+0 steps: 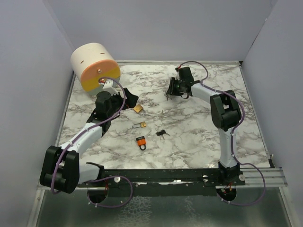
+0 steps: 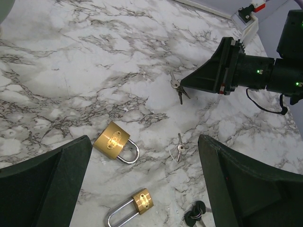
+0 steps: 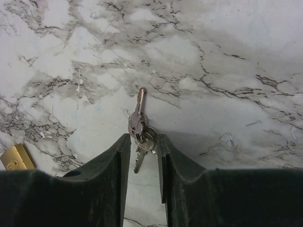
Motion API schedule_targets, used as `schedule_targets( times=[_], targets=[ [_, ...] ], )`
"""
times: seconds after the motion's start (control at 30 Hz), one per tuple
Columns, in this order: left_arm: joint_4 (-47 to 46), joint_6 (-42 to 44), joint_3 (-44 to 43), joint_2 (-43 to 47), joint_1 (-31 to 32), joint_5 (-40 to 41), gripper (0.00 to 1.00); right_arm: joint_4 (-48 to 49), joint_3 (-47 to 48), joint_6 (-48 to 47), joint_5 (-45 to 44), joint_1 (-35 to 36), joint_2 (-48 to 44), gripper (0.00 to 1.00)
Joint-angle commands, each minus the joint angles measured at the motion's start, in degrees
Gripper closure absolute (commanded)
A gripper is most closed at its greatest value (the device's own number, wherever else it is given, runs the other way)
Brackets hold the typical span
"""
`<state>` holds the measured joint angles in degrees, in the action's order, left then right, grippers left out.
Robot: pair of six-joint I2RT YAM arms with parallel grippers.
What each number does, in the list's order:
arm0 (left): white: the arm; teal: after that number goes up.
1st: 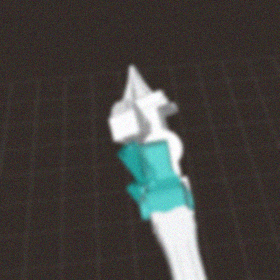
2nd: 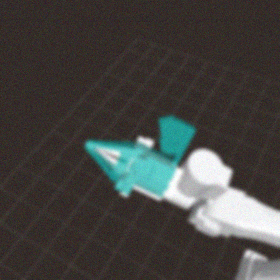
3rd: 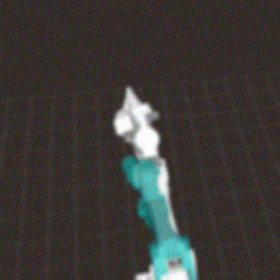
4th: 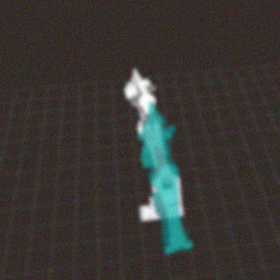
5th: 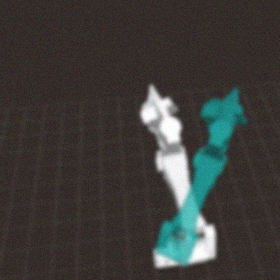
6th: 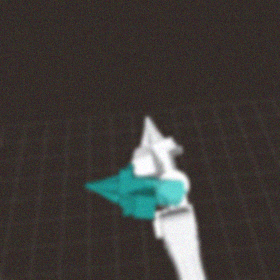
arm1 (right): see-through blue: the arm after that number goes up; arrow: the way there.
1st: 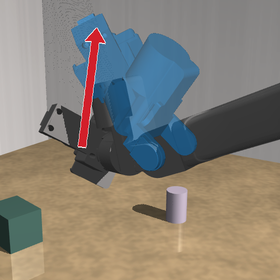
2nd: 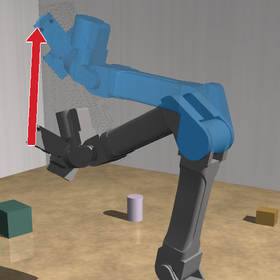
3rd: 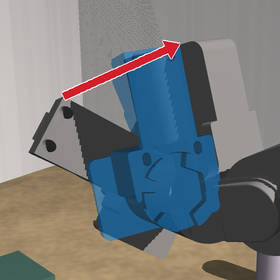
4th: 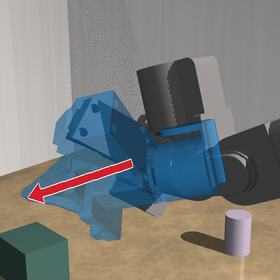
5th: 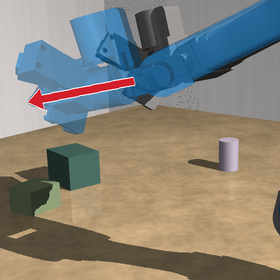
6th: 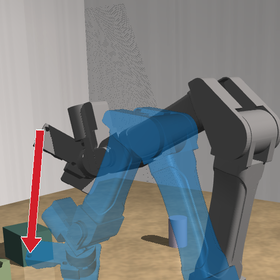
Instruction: Unlock with the key
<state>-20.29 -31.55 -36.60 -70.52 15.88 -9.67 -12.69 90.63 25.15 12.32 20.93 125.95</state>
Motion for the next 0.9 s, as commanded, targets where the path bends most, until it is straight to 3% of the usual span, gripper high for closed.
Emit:
schedule_targets(
  times=[0.0,0.67,0.87],
  targets=[
    [-1.8,0.4,0.7,0.2,0.2,0.3,0.02,-1.0,2.4,-1.7,-2.5,0.1,0.6,0.7],
    [-1.9,1.0,-0.1,-2.2,0.1,-0.1,0.02,-3.1,6.4,-4.3,-1.6,0.1,5.1,0.75],
    [-2.4,0.9,-0.4,-3.1,0.2,-0.2,0.03,-3.5,6.0,-4.7,-1.8,0.0,5.1,0.94]
  ],
)
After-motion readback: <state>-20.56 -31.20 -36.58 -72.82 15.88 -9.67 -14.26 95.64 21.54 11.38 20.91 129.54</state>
